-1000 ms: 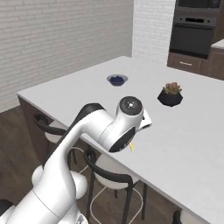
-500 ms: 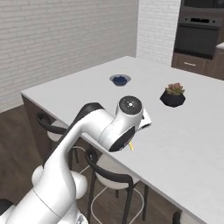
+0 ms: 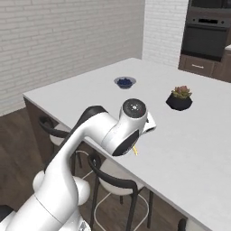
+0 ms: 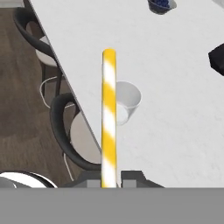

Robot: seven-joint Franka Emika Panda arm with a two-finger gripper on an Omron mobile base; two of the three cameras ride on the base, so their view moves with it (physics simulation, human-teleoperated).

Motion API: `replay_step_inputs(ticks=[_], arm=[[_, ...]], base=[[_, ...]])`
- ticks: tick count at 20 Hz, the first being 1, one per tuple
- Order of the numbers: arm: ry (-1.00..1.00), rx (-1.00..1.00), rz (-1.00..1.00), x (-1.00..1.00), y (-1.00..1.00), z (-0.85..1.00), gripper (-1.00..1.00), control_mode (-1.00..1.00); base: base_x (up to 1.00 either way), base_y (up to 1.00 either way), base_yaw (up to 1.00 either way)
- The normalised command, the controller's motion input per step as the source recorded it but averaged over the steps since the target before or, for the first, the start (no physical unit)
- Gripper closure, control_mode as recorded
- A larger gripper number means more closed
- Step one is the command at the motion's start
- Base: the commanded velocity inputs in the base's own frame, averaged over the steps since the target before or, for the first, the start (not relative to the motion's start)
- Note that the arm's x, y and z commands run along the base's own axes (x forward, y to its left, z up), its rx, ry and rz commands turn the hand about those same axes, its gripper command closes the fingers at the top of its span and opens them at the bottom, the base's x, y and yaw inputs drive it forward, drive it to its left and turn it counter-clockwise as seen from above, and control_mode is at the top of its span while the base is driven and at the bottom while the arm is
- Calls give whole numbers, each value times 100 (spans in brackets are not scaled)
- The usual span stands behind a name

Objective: Take a straw from the drawer in front and place it inside the glass cup on the dining counter.

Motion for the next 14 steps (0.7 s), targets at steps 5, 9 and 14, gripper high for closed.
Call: replay_step_inputs(ticks=[5, 9, 14], arm=[[0, 0, 0, 0, 0, 0, 100, 100], [0, 0, 0, 0, 0, 0, 100, 100], [0, 0, 0, 0, 0, 0, 100, 100]], base=[[-21, 6, -5], [-32, 21, -14], [-33, 6, -9]])
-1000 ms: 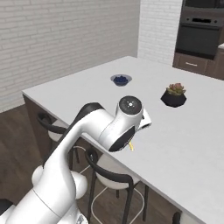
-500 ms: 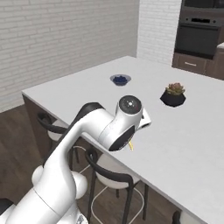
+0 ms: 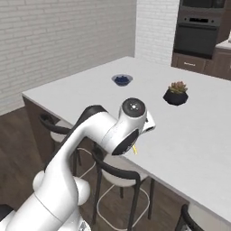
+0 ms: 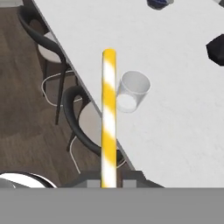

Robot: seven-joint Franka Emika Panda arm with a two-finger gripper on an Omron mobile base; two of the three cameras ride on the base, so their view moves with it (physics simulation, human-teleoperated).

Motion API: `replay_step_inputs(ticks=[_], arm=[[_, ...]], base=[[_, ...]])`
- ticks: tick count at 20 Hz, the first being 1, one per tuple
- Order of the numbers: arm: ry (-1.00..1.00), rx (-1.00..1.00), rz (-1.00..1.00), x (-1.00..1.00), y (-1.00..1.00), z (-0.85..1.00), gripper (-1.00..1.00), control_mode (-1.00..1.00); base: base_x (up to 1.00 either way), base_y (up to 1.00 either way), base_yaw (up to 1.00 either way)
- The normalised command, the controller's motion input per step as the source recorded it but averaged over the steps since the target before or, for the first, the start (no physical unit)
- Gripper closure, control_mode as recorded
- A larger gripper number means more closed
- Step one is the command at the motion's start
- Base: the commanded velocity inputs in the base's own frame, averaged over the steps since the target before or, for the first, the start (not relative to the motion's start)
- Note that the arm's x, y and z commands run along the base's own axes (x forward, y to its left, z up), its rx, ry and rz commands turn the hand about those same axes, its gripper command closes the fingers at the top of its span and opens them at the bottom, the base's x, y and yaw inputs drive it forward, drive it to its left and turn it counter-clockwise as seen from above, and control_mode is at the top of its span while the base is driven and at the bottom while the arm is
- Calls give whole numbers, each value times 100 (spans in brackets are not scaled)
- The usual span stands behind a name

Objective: Take a straw from the drawer in front and place it inside the glass cup on the dining counter.

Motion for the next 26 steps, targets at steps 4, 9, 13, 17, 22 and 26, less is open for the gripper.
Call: replay_step_inputs(ticks=[4, 9, 13, 17, 22, 26], arm=[[0, 0, 0, 0, 0, 0, 100, 100], [0, 0, 0, 0, 0, 0, 100, 100], [0, 0, 0, 0, 0, 0, 100, 100], [0, 0, 0, 0, 0, 0, 100, 100], [0, 0, 0, 0, 0, 0, 100, 100], [0, 0, 0, 0, 0, 0, 100, 100]], base=[[31, 44, -6], [57, 53, 0], [43, 11, 0], [40, -5, 3], [69, -15, 23], [73, -1, 37]])
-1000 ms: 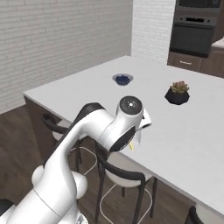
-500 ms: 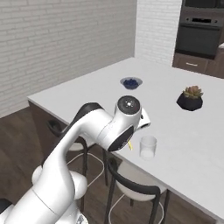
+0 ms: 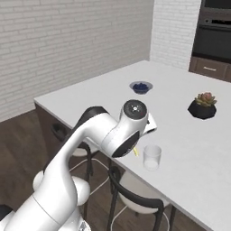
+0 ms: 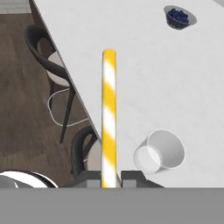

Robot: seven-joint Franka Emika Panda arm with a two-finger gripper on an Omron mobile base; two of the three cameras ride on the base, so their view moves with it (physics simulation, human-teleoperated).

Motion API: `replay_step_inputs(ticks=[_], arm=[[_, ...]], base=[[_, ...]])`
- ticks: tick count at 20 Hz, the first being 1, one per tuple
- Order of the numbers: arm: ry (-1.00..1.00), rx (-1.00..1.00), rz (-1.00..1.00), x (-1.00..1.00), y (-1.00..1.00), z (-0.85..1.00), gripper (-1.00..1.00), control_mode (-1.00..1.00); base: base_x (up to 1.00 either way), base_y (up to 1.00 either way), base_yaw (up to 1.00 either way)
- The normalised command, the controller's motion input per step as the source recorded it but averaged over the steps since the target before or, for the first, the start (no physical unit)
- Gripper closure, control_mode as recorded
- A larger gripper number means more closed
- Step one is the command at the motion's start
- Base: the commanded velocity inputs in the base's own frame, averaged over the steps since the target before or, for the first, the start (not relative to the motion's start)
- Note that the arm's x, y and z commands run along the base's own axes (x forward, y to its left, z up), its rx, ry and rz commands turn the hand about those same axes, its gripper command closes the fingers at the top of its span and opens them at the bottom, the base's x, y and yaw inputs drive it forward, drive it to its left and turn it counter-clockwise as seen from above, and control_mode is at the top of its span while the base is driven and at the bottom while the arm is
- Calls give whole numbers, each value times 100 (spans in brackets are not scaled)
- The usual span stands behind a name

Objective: Take a straw from the drawer in front and place it inside the glass cup on the dining counter.

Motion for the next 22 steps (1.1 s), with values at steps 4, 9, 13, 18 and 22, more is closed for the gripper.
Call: replay_step_inputs(ticks=[4, 9, 13, 18, 22], arm=[[0, 0, 0, 0, 0, 0, 100, 100], [0, 0, 0, 0, 0, 0, 100, 100], [0, 0, 0, 0, 0, 0, 100, 100], [0, 0, 0, 0, 0, 0, 100, 100], [0, 0, 0, 0, 0, 0, 100, 100]], base=[[24, -15, 16], [18, -2, 0], [22, -8, 0], [1, -20, 0], [21, -16, 0]])
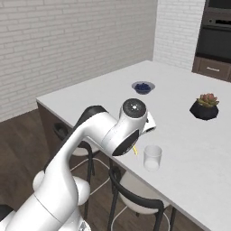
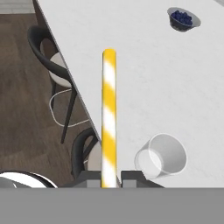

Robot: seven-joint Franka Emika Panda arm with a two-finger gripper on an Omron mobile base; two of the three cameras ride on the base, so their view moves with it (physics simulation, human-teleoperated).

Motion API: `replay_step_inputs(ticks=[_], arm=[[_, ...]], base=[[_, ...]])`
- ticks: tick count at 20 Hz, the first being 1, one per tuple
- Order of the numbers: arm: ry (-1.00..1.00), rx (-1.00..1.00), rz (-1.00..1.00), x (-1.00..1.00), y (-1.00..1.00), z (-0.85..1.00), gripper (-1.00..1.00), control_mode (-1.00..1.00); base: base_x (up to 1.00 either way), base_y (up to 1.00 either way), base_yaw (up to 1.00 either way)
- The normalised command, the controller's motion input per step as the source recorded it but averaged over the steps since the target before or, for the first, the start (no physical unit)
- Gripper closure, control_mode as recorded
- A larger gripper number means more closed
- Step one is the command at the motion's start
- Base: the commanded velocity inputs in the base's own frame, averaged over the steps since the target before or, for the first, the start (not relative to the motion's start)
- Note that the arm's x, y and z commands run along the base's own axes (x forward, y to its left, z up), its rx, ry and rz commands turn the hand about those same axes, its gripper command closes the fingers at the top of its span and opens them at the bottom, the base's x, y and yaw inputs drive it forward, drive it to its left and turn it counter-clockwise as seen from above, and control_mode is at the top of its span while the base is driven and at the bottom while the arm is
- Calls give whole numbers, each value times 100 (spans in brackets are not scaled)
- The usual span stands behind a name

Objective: Take a straw from the drawer in front and place it inside the glass cup on the dining counter.

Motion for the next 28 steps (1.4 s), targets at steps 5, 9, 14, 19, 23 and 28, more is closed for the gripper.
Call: replay_step_inputs(ticks=[5, 9, 14, 19, 23, 28], arm=[[0, 0, 0, 0, 0, 0, 100, 100], [0, 0, 0, 0, 0, 0, 100, 100], [0, 0, 0, 0, 0, 0, 100, 100], [0, 0, 0, 0, 0, 0, 100, 100], [0, 0, 0, 0, 0, 0, 100, 100], [0, 0, 0, 0, 0, 0, 100, 100]], base=[[23, 0, 0], [0, 0, 0], [0, 0, 0], [0, 0, 0], [0, 0, 0], [0, 0, 0]])
